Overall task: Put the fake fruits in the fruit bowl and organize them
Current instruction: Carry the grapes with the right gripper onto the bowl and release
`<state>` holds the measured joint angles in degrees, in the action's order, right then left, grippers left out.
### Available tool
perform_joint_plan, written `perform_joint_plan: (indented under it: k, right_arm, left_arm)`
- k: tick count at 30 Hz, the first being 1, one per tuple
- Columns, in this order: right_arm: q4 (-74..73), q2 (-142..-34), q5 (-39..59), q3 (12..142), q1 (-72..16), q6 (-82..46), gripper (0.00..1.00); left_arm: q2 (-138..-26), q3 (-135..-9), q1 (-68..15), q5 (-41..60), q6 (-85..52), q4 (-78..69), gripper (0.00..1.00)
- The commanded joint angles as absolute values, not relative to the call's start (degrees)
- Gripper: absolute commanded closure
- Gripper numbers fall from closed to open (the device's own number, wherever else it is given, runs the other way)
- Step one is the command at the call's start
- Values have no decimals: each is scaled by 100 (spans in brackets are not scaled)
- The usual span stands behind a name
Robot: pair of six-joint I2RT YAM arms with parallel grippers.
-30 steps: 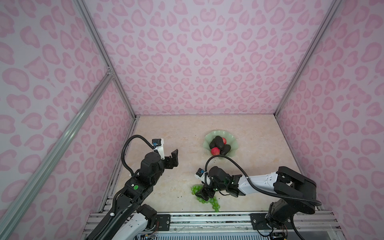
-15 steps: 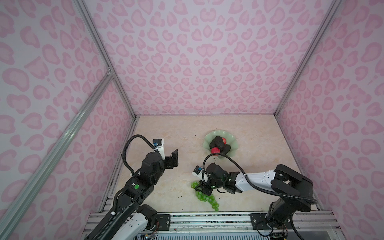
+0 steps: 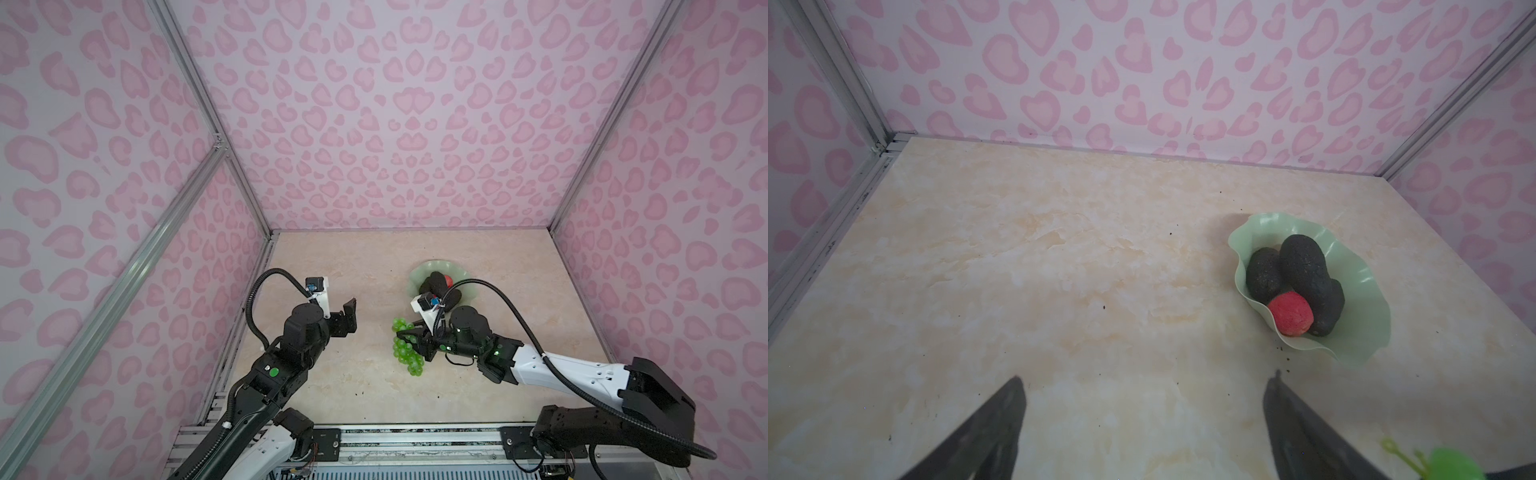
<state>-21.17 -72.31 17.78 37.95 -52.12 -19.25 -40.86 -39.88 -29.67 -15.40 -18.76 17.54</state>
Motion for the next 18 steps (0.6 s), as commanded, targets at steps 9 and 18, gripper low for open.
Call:
perform_joint_plan:
  k: [9,18]
  right_arm:
    - [-2541,-6428,-142,3750,-4273,-1243,71]
    - [-2583,-6702,114,3684,-3051,-963,71]
  left_arm:
    - [-4175,-4200,-2962,-1494,-1777,1696,10]
    - [-4354,-4298,-2962,-1441,-1740,1655,10]
